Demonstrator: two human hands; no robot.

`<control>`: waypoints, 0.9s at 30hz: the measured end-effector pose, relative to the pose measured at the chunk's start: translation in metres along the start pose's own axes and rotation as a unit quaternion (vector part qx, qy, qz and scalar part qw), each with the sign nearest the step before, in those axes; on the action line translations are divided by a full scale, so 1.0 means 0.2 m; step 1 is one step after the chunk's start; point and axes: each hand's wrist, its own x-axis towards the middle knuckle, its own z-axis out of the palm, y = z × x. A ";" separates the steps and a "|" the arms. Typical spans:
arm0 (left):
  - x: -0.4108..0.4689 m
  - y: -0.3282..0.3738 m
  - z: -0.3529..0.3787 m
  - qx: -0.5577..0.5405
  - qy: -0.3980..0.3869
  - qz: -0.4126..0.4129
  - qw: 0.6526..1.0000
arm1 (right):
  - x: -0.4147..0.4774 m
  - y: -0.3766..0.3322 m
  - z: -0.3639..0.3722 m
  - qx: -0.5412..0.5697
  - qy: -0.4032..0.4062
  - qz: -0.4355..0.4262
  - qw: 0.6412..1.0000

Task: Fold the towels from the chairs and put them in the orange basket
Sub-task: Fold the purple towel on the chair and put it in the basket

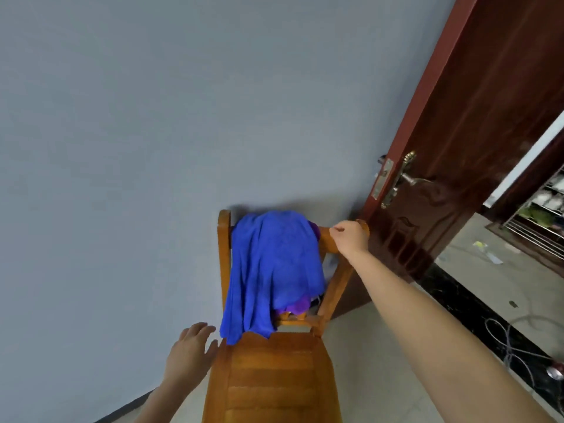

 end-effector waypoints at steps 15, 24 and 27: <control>-0.22 0.16 0.00 0.004 0.106 -0.182 0.978 | 0.38 -0.08 0.04 -0.020 -0.195 -0.123 0.973; -0.10 0.39 -0.30 -0.004 0.181 -0.095 0.979 | 0.26 -0.35 -0.27 -0.020 -0.205 -0.268 0.941; -0.03 0.53 -0.45 -0.046 0.207 -0.029 0.977 | 0.19 -0.42 -0.36 -0.047 -0.202 -0.311 0.927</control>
